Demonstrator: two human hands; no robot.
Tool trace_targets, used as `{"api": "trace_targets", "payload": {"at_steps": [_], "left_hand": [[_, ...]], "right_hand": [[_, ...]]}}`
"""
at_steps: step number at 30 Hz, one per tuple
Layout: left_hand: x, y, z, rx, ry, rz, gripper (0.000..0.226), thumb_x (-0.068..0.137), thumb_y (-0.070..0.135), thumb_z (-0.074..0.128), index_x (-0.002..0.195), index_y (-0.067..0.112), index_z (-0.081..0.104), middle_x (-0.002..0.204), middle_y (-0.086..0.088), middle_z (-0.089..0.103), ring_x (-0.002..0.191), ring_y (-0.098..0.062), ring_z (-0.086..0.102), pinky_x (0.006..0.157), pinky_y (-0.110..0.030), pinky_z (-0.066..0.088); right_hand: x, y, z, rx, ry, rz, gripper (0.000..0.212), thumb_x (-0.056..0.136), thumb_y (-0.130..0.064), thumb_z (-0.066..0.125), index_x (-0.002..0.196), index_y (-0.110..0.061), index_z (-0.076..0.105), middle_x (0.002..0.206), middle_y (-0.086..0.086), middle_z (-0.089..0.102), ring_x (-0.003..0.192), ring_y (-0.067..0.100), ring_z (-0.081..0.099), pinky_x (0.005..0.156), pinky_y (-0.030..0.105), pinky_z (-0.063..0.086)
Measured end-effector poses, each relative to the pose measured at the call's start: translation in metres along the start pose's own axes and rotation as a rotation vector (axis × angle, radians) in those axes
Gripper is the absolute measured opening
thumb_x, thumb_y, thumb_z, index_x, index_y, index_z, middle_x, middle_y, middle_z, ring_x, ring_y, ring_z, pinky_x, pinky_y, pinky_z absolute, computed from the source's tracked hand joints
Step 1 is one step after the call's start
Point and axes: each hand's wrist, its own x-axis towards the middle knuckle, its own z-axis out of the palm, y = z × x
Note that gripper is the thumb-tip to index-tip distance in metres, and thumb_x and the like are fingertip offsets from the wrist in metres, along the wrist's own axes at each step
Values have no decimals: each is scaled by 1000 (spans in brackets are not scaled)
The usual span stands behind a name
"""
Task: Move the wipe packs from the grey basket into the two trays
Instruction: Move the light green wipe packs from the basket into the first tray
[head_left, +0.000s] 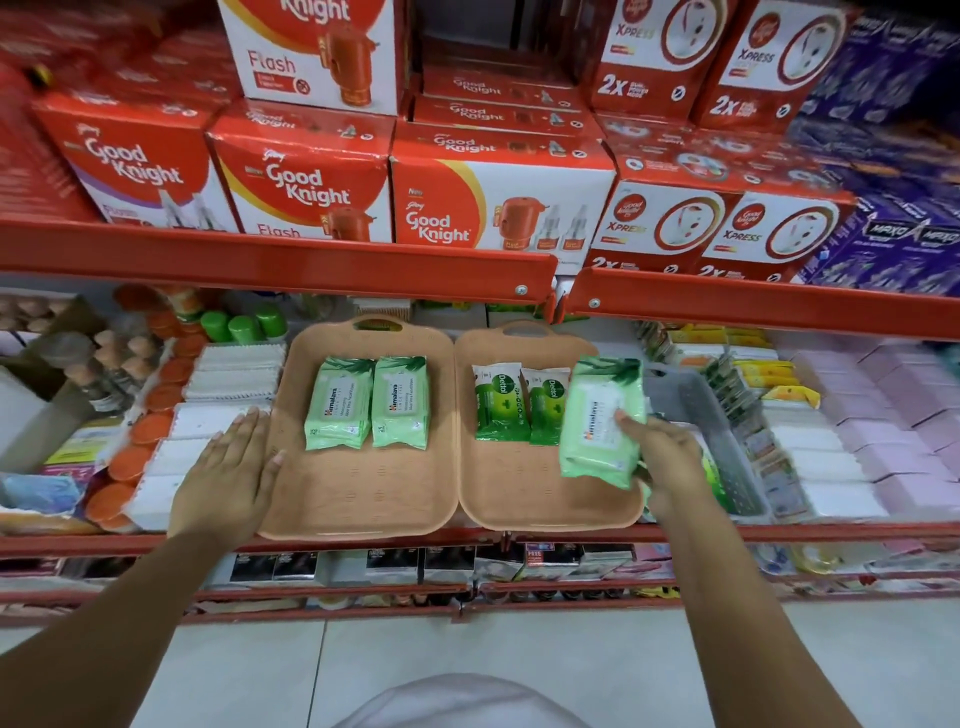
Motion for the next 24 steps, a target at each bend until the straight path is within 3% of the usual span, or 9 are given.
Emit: {"api": "trace_targets", "payload": {"at_steps": [5, 10, 13, 16, 20, 24], "left_hand": [[-1, 1, -2, 3, 5, -12, 76, 89, 52, 2, 148, 7, 19, 155, -11, 23, 144, -23, 20, 117, -33, 10], [-1, -5, 0, 17, -3, -3, 69, 92, 48, 6, 148, 9, 19, 156, -9, 23, 144, -20, 19, 118, -32, 9], [-1, -4, 1, 18, -12, -2, 69, 93, 48, 6, 148, 9, 19, 156, -9, 22, 144, -20, 19, 118, -32, 9], [0, -3, 0, 10, -13, 2, 69, 93, 49, 6, 148, 9, 20, 155, -10, 23, 144, -20, 18, 117, -30, 6], [-1, -2, -1, -4, -12, -2, 67, 93, 46, 8, 147, 9, 21, 155, -11, 26, 144, -22, 21, 116, -30, 6], [-1, -4, -1, -7, -3, -6, 66, 94, 44, 9, 147, 9, 22, 155, -10, 25, 144, -21, 20, 118, -33, 9]], "right_hand": [[-24, 21, 68, -41, -207, 89, 5, 84, -9, 70, 80, -9, 69, 66, -2, 75, 62, 13, 70, 45, 20, 53], [-40, 54, 146, -100, -360, 232, 5, 84, -4, 67, 84, -6, 63, 96, 16, 74, 84, 28, 71, 60, 35, 60], [-43, 81, 189, -205, -404, 229, 11, 80, -5, 72, 88, -8, 65, 105, 15, 73, 87, 25, 71, 74, 37, 60], [-49, 102, 223, -174, -406, 299, 19, 79, -3, 73, 75, -13, 57, 95, 10, 72, 89, 26, 68, 83, 41, 58], [-51, 122, 247, -234, -372, 303, 24, 79, -9, 75, 73, -18, 53, 88, 7, 70, 92, 28, 68, 87, 47, 57], [-45, 126, 245, -401, -342, 128, 21, 73, -16, 80, 68, -20, 61, 69, -4, 66, 78, 23, 68, 79, 35, 59]]}}
